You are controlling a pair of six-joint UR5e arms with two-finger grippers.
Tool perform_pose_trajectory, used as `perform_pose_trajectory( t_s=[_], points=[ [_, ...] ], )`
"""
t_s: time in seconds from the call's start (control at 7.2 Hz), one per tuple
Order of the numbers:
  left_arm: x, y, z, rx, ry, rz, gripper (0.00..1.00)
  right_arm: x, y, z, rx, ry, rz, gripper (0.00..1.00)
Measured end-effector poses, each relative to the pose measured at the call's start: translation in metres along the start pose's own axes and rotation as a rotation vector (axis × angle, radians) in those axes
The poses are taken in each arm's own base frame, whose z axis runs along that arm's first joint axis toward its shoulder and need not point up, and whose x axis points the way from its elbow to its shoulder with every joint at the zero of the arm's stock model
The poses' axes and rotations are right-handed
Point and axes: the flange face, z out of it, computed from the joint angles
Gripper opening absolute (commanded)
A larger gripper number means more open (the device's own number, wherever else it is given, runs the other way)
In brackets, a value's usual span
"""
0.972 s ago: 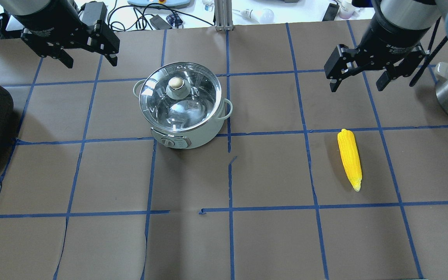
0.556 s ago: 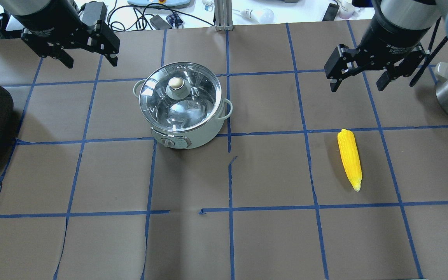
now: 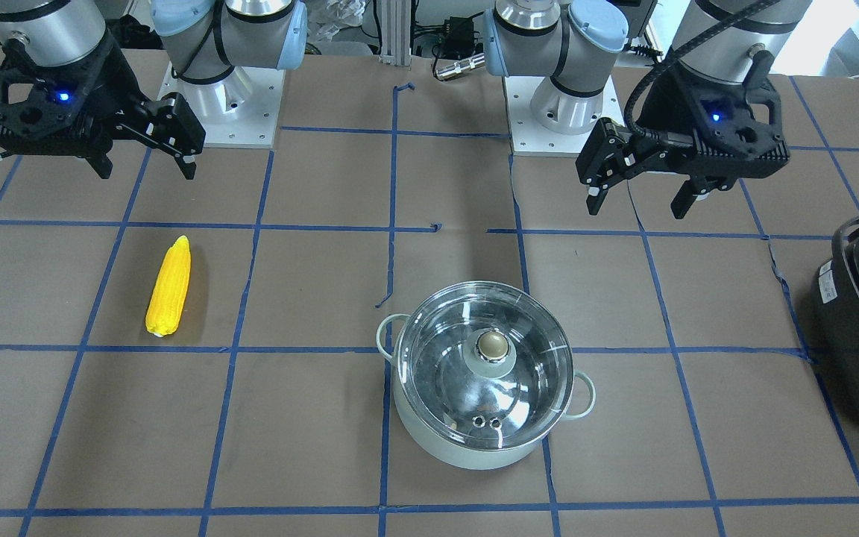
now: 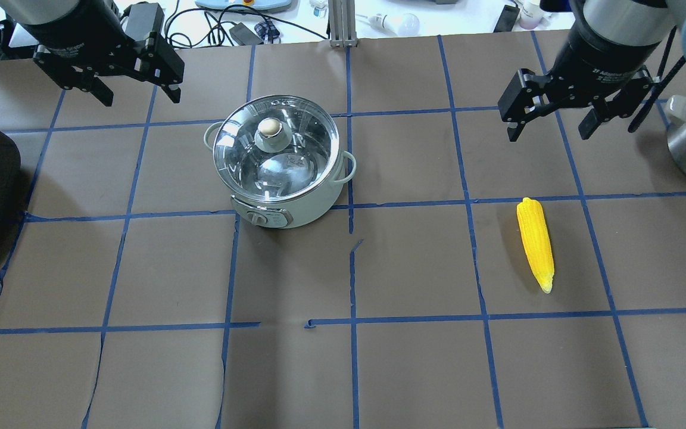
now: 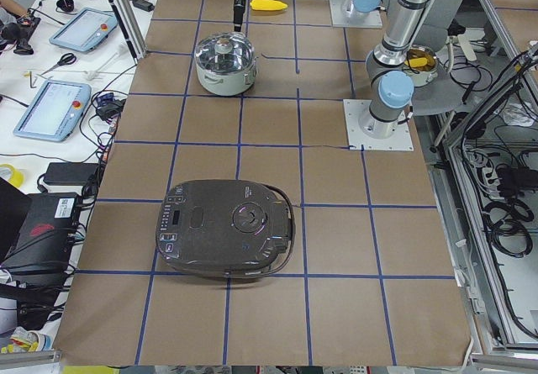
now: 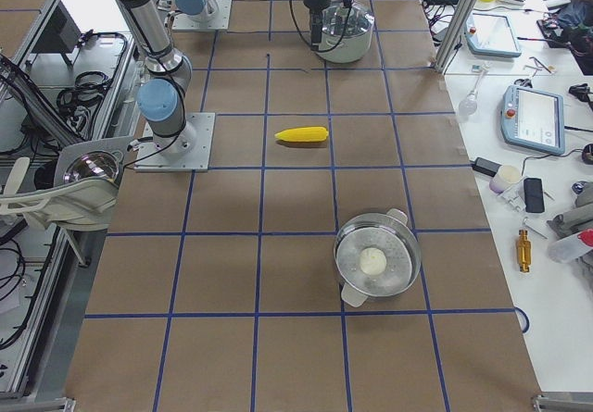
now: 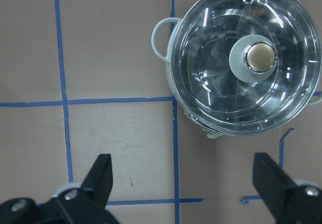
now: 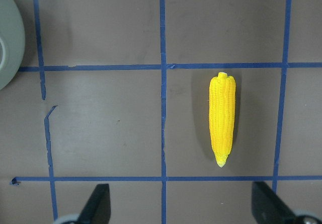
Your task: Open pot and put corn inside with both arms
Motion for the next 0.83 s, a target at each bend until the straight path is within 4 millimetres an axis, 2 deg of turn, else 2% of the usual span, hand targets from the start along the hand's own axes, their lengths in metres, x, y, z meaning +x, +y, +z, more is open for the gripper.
perform_pose_trajectory(
  t_s=[0.83],
  points=[
    [0.0091, 0.0001, 0.0054, -0.029, 0.004, -0.033, 0.99, -0.0002, 0.0028, -0.0032, 0.005, 0.0, 0.0, 1.0]
  ],
)
